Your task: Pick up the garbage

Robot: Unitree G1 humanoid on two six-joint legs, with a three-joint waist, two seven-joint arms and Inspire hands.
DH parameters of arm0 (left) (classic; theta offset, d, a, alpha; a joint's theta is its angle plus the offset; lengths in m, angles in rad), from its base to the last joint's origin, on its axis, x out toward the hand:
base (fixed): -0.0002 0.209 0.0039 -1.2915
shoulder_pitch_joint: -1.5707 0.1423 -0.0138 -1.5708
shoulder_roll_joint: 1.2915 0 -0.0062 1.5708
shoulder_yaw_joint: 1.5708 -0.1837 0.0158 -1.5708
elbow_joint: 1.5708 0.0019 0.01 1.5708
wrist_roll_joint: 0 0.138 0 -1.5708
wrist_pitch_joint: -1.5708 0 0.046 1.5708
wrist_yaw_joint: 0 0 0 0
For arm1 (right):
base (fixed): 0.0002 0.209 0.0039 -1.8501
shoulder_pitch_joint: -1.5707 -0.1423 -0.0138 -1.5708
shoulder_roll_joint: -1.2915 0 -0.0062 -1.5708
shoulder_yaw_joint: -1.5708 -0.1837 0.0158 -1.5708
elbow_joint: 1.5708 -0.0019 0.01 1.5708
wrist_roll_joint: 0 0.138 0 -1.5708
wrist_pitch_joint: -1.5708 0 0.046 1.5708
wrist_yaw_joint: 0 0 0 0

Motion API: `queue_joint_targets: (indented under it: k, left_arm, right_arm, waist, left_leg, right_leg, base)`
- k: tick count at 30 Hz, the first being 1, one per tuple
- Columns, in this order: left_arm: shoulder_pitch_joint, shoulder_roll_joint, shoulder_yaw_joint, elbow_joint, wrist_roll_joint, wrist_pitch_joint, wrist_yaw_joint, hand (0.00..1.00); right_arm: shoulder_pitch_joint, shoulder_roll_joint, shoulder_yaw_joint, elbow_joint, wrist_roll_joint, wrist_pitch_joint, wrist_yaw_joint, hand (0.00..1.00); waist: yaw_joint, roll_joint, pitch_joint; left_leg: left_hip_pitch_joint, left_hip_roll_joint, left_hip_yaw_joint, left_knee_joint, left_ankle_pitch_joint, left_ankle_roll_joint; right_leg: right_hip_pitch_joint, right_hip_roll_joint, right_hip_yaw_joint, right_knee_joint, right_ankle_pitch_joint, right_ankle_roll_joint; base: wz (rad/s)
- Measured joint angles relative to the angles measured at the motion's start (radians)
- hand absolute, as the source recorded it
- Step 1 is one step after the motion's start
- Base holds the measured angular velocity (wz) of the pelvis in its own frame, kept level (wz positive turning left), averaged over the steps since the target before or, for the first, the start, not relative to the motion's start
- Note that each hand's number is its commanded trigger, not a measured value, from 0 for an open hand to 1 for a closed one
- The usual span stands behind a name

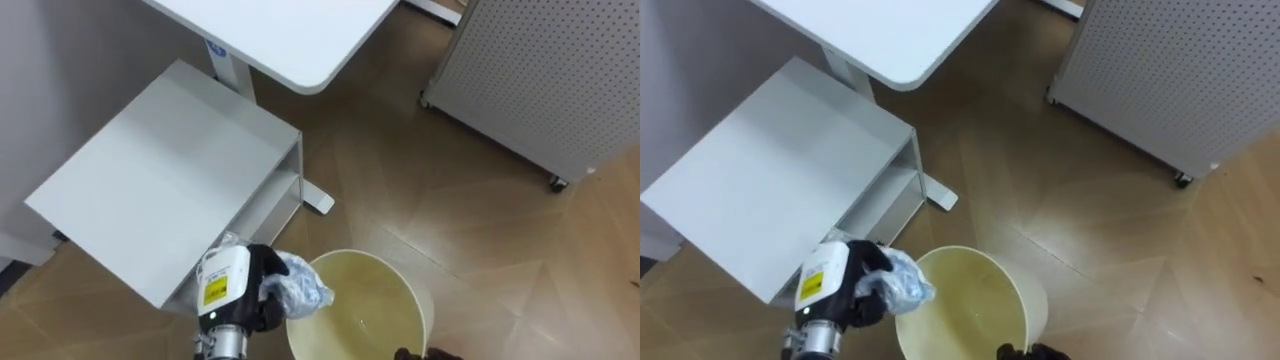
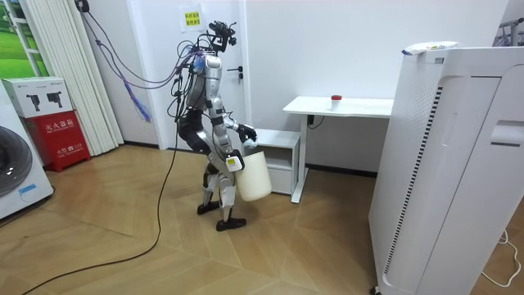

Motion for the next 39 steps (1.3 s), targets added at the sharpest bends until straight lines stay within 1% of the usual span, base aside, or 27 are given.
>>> queue_joint_targets:
  k: [3,5,7,9,11,13,17,18,19,24,30,39]
  left_arm:
    - [0.028,-0.018,-0.059,-0.039,-0.028,-0.004,-0.037,1.00]
    - [0.040,-0.018,-0.101,-0.046,-0.042,-0.006,-0.069,1.00]
    - [0.041,-0.020,-0.146,-0.046,-0.050,-0.006,-0.123,1.00]
    - [0.048,-0.020,-0.169,-0.045,-0.065,-0.006,-0.162,1.00]
    - [0.052,-0.020,-0.173,-0.045,-0.069,-0.005,-0.205,1.00]
    - [0.061,-0.020,-0.189,-0.045,-0.069,0.005,-0.251,1.00]
    - [0.066,-0.020,-0.190,-0.044,-0.069,0.013,-0.312,1.00]
    - [0.066,-0.020,-0.189,-0.044,-0.069,0.013,-0.328,0.34]
    - [0.066,-0.020,-0.190,-0.045,-0.069,0.014,-0.343,0.00]
    - [0.075,-0.029,-0.191,-0.045,-0.069,0.022,-0.386,0.00]
    - [0.084,-0.038,-0.190,-0.045,-0.069,0.030,-0.400,0.00]
    - [0.095,-0.038,-0.188,-0.036,-0.069,0.032,-0.405,0.00]
  right_arm:
    - [0.007,0.004,0.001,0.010,0.001,-0.011,0.002,1.00]
    - [0.001,0.011,0.001,0.023,0.001,-0.011,0.012,1.00]
    - [-0.003,0.015,0.001,0.032,0.000,-0.011,0.012,1.00]
    - [-0.004,0.016,0.001,0.035,0.000,-0.011,0.012,1.00]
    - [-0.003,0.017,0.001,0.035,0.000,-0.011,0.016,1.00]
    - [-0.002,0.017,0.001,0.036,0.001,-0.009,0.020,1.00]
    - [-0.003,0.017,0.000,0.038,-0.001,-0.008,0.024,1.00]
    - [-0.003,0.017,0.000,0.040,-0.002,-0.008,0.028,1.00]
    - [-0.004,0.017,0.000,0.041,-0.002,-0.008,0.030,1.00]
    - [-0.003,0.017,0.000,0.040,0.010,-0.008,0.031,1.00]
    - [-0.002,0.017,0.000,0.042,0.023,-0.008,0.031,1.00]
    - [0.002,0.017,0.000,0.051,0.024,-0.008,0.031,1.00]
  waist:
    - [0.011,-0.004,-0.0022]
    - [0.009,-0.009,-0.0067]
    - [0.009,-0.010,-0.0073]
    - [0.009,-0.011,-0.0081]
    - [0.009,-0.011,-0.0082]
    - [0.010,-0.012,-0.0089]
    - [0.009,-0.013,-0.0094]
    - [0.009,-0.013,-0.0094]
    - [0.009,-0.013,-0.0094]
    - [0.010,-0.013,-0.0097]
    - [0.012,-0.012,-0.0106]
    - [0.013,-0.011,-0.0131]
  left_leg:
    - [0.020,-0.006,0.009,-0.020,0.003,0.004]
    - [0.024,-0.012,0.011,-0.034,0.007,0.006]
    - [0.027,-0.016,0.013,-0.048,0.013,0.009]
    - [0.032,-0.016,0.019,-0.052,0.013,0.010]
    - [0.032,-0.016,0.020,-0.059,0.015,0.012]
    - [0.037,-0.020,0.024,-0.070,0.018,0.014]
    - [0.038,-0.021,0.026,-0.073,0.019,0.014]
    - [0.038,-0.021,0.025,-0.074,0.019,0.014]
    - [0.038,-0.022,0.025,-0.075,0.019,0.014]
    - [0.038,-0.024,0.026,-0.082,0.021,0.016]
    - [0.039,-0.026,0.025,-0.085,0.021,0.016]
    - [0.071,-0.032,0.026,-0.103,0.030,0.015]
  right_leg:
    - [0.013,-0.003,0.009,-0.011,0.002,0.004]
    - [0.014,-0.005,0.013,-0.018,0.004,0.008]
    - [0.016,-0.008,0.014,-0.029,0.008,0.011]
    - [0.018,-0.009,0.015,-0.033,0.009,0.012]
    - [0.019,-0.009,0.014,-0.042,0.012,0.014]
    - [0.019,-0.013,0.014,-0.046,0.014,0.014]
    - [0.019,-0.014,0.013,-0.049,0.014,0.014]
    - [0.019,-0.014,0.013,-0.049,0.014,0.014]
    - [0.020,-0.014,0.013,-0.049,0.014,0.015]
    - [0.020,-0.014,0.014,-0.061,0.019,0.016]
    - [0.020,-0.016,0.013,-0.061,0.019,0.017]
    - [0.045,-0.021,0.013,-0.064,0.019,0.017]
  base:
    - [-0.01]
    - [0.00]
    - [0.04]
    - [-0.03]
    - [-0.02]
    - [0.00]
    - [-0.01]
    - [0.00]
    - [0.00]
    - [0.00]
    - [0.00]
    - [0.00]
